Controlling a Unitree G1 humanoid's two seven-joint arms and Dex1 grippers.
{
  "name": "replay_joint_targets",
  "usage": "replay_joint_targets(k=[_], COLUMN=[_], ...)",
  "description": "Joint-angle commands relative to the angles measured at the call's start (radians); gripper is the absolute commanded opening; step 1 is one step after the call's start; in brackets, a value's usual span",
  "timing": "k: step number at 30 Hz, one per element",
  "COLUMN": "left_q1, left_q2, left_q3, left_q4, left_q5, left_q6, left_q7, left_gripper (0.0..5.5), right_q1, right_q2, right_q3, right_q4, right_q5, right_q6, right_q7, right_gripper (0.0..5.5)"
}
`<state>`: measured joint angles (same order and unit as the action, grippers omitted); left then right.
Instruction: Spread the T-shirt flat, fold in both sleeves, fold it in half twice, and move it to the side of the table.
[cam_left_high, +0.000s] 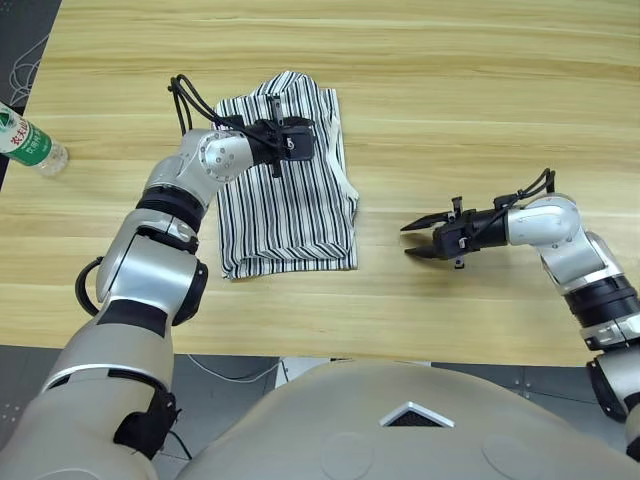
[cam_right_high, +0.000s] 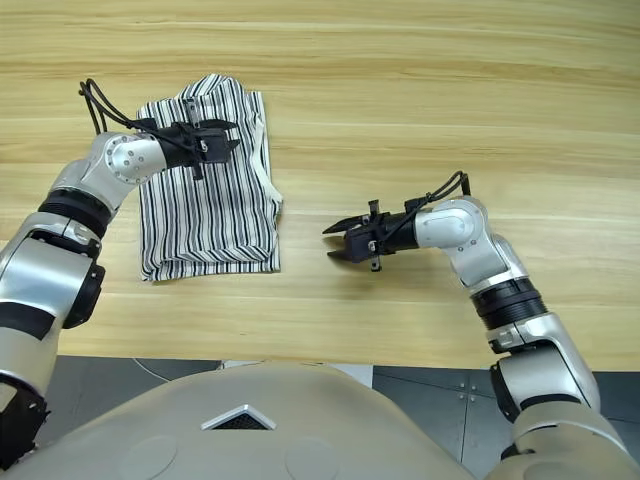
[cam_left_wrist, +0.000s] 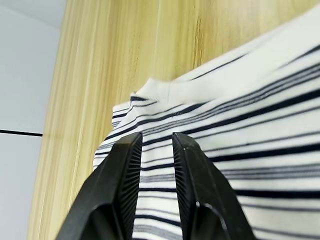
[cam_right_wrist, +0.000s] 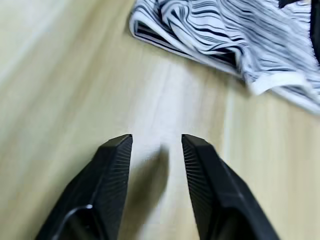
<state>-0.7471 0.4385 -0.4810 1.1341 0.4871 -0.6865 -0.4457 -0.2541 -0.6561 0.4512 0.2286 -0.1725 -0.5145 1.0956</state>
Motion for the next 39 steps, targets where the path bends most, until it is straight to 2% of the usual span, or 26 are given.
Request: replay_joint_targets(k=[1, 3, 9, 13, 18, 25, 37, 39], left_q1=[0.007, 0.007, 0.013, 0.026, 0.078, 0.119, 0.125, 0.124], left_q2=[-0.015, -0.020, -0.033, -0.044, -0.050, -0.069, -0.101, -0.104], left_q3=[-0.011, -0.013, -0.011, -0.019, -0.052, -0.072, -0.075, -0.075], left_q4=[0.000, -0.002, -0.001, 0.026, 0.077, 0.088, 0.079, 0.078], left_q5=[0.017, 0.018, 0.017, 0.028, 0.056, 0.056, 0.051, 0.051], left_q6=[-0.005, -0.004, -0.004, 0.016, 0.038, 0.034, 0.023, 0.022], left_q7=[-0.010, -0.011, -0.019, -0.015, 0.000, 0.002, -0.008, -0.009], left_gripper=[1.12, 1.12, 1.12, 1.12, 1.12, 1.12, 1.12, 1.12], right_q1=[-0.024, -0.025, -0.019, -0.004, -0.039, -0.064, -0.091, -0.091], right_q2=[-0.004, 0.010, 0.071, 0.102, 0.195, 0.249, 0.319, 0.327], right_q3=[0.068, 0.104, 0.170, 0.210, 0.212, 0.250, 0.295, 0.296], right_q4=[0.053, 0.075, 0.082, 0.073, 0.157, 0.238, 0.334, 0.346], right_q5=[-0.128, -0.178, -0.203, -0.203, -0.336, -0.410, -0.374, -0.361], right_q6=[-0.118, -0.186, -0.282, -0.273, -0.216, -0.193, -0.144, -0.136], right_q7=[-0.035, -0.069, -0.157, -0.176, -0.356, -0.456, -0.440, -0.430], right_gripper=[2.51, 2.86, 2.91, 2.91, 2.91, 2.91, 2.91, 2.65])
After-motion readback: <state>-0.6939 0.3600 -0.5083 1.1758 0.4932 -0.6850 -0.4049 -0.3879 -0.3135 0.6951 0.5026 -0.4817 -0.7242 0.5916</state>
